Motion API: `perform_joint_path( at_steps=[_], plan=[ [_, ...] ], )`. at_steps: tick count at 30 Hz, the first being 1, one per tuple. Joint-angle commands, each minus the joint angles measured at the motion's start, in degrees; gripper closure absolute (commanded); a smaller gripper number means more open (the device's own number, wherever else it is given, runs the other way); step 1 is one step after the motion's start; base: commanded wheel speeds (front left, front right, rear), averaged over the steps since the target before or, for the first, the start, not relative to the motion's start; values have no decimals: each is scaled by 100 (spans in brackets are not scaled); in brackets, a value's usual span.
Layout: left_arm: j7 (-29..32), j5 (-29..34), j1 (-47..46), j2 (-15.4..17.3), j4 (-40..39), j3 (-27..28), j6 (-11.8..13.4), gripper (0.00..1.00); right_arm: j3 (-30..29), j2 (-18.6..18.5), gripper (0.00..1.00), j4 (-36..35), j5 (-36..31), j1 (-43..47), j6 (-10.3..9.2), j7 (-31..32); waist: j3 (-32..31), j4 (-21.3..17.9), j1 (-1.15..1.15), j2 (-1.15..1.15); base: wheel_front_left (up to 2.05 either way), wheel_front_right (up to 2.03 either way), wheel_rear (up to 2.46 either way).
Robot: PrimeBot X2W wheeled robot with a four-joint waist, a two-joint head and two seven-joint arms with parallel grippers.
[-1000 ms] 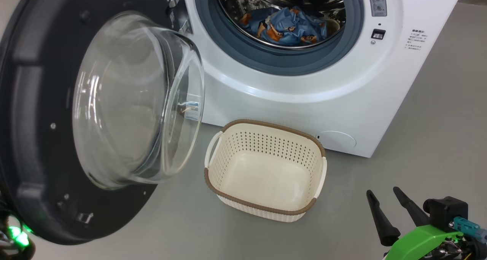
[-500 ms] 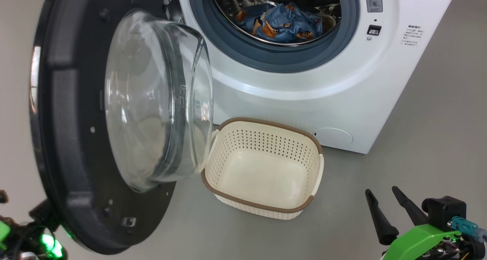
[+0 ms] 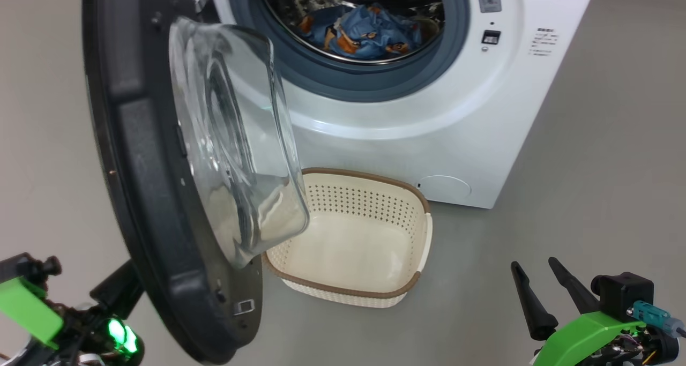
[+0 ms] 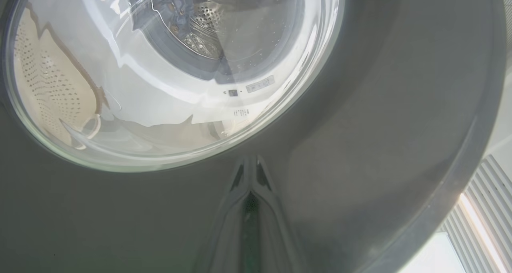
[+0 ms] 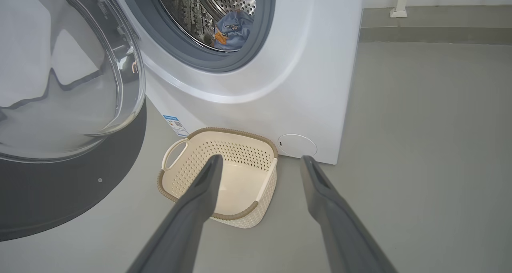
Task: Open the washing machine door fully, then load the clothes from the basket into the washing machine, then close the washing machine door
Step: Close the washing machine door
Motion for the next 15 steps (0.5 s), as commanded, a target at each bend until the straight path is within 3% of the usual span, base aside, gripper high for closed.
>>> perform_joint_path(
  at_steps=[1,7,15],
  plan=[
    [-1,-69,6,40,-250,15,-64,100,148,-34,0,-121,2,-186,25,-76,-24,-134,0,0,0,0,0],
    [-375,24,59,-24,-232,-290,-161,100,190,3,0,-69,23,-189,25,-125,-69,-419,0,0,0,0,0],
    [-824,-38,-99,-45,85,-712,-510,100,176,46,0,-37,31,-172,25,-178,-86,-869,0,0,0,0,0]
  ],
)
